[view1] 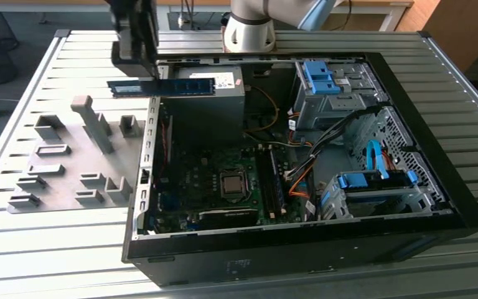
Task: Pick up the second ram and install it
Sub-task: 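Pick up the second ram and move it above second insertion slot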
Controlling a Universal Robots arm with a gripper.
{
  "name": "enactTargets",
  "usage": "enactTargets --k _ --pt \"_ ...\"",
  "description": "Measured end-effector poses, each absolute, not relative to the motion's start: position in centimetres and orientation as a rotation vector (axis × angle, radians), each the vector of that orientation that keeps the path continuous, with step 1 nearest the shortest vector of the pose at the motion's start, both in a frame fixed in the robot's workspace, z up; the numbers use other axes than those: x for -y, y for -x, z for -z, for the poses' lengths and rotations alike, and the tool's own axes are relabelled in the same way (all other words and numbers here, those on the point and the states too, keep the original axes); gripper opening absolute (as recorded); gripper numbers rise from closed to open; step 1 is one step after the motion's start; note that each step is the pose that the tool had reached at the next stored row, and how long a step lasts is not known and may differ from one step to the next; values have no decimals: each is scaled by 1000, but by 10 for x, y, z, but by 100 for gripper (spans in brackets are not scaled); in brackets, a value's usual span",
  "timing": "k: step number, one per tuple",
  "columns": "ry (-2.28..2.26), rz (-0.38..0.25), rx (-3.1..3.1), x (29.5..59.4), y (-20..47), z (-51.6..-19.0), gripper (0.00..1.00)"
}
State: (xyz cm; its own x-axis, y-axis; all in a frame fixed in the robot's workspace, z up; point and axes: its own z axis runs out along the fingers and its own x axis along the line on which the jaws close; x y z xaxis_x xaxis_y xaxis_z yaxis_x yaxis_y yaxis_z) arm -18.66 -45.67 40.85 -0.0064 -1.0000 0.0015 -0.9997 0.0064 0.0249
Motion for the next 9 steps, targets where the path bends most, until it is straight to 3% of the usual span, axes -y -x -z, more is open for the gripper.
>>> enactTargets --k 9 --pt "-2201 26 2215 457 149 -408 14"
